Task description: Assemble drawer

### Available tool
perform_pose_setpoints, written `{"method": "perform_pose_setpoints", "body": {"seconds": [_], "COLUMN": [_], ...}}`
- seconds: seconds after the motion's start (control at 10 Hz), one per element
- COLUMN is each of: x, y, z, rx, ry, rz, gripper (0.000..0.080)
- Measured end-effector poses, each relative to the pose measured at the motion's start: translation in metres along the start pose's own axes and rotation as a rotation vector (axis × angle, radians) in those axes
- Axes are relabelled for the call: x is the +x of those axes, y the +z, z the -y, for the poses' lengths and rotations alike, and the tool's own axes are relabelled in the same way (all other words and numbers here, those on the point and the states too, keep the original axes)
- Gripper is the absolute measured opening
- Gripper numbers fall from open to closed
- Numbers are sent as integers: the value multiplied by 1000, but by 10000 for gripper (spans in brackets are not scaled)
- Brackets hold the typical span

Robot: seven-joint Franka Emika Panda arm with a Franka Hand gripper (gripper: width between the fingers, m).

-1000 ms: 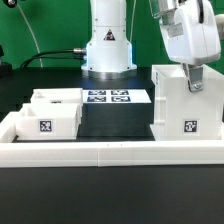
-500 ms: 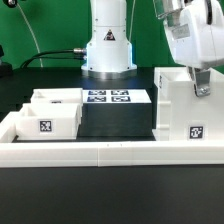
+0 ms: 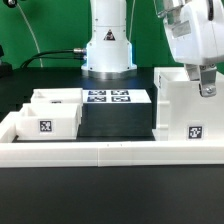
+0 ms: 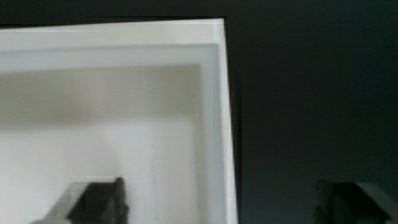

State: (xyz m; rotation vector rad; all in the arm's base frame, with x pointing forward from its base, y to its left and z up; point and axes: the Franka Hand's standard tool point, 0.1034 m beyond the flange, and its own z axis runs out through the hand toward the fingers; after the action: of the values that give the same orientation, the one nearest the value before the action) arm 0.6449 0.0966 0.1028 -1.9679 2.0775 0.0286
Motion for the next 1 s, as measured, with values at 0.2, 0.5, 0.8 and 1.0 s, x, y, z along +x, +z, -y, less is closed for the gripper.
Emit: {"method": "perform_pose_setpoints", "body": {"seconds": [0.2, 0.5, 0.8, 1.0], "x": [0, 1, 7, 7], "y": [0, -9, -35, -32], "z": [0, -2, -22, -22], "rx": [1, 6, 24, 21], "ry": [0, -88, -116, -148], "rz": [0, 5, 26, 25], "gripper": [642, 648, 649, 649]}}
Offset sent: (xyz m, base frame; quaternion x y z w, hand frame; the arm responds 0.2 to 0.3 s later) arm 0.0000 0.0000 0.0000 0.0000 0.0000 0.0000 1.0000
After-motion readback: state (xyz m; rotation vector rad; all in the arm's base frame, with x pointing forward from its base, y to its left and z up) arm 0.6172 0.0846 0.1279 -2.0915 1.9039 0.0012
